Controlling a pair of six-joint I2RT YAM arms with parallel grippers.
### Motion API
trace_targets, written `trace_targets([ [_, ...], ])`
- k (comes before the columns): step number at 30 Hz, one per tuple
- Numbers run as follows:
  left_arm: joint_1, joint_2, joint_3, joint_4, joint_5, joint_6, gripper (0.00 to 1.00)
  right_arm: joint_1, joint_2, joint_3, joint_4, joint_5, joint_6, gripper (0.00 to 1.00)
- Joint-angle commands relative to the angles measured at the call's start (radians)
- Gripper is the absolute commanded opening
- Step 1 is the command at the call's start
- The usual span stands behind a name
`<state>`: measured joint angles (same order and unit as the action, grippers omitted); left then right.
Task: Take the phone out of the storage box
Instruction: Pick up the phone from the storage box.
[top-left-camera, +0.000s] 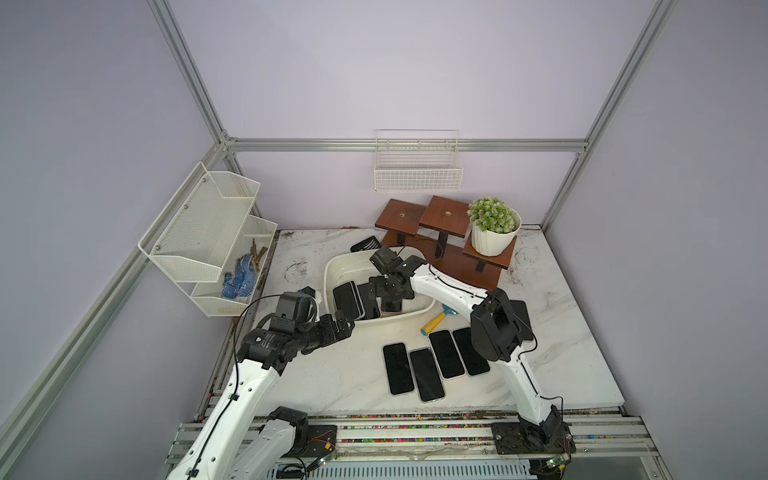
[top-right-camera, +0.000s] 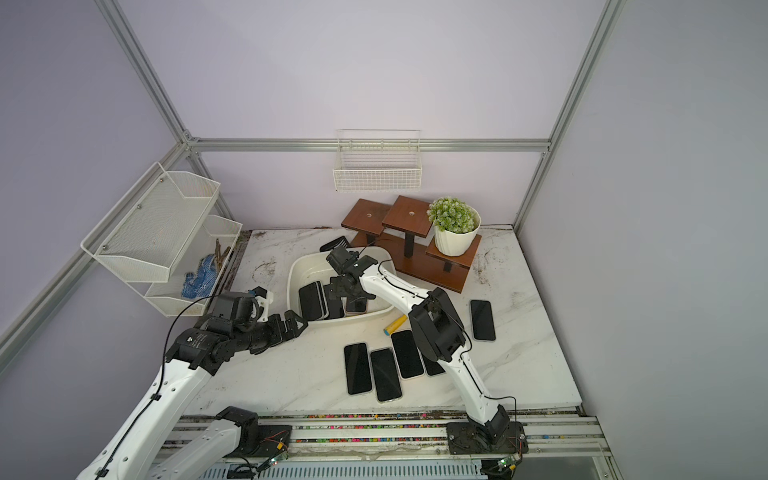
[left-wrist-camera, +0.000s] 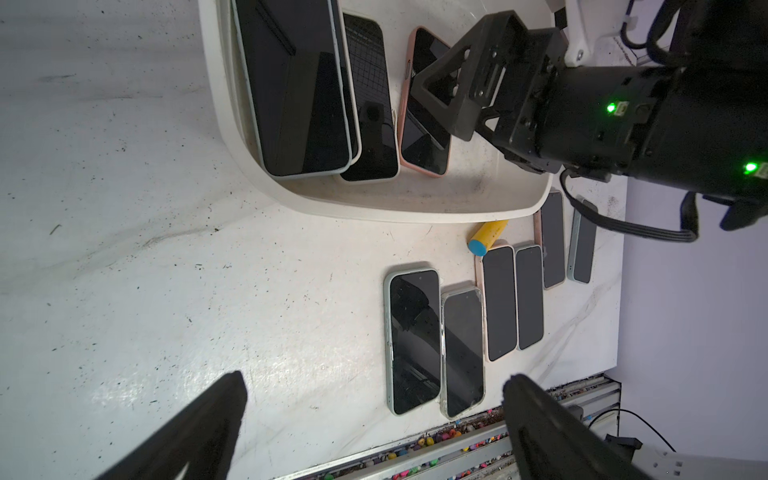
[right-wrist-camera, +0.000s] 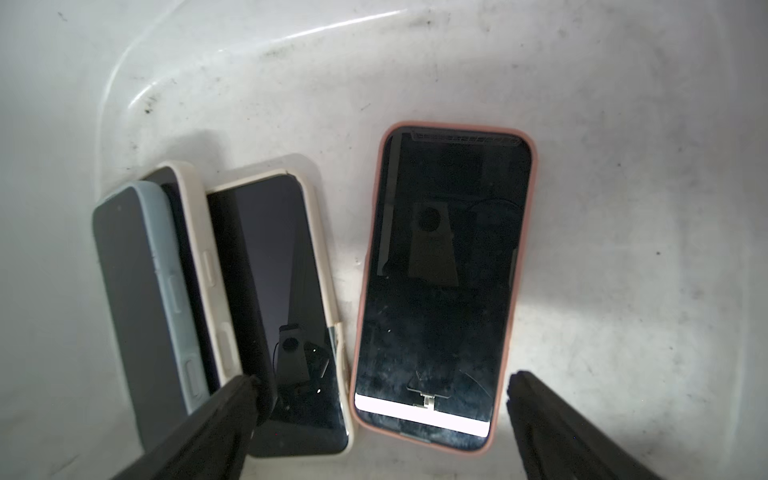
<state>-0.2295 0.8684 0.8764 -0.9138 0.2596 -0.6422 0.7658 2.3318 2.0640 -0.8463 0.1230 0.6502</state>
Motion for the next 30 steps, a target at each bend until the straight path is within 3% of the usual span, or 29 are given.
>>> trace_targets([
  [1, 0.007, 0.003, 0.016, -0.009, -0.005, 0.027, 1.00, -0.002, 0.026, 0.028, -0.024, 0.062, 0.017, 1.00],
  [30, 0.008, 0.033, 0.047, -0.056, 0.008, 0.122, 1.00, -0.083, 0.214, 0.169, -0.008, 0.027, 0.024, 1.00],
])
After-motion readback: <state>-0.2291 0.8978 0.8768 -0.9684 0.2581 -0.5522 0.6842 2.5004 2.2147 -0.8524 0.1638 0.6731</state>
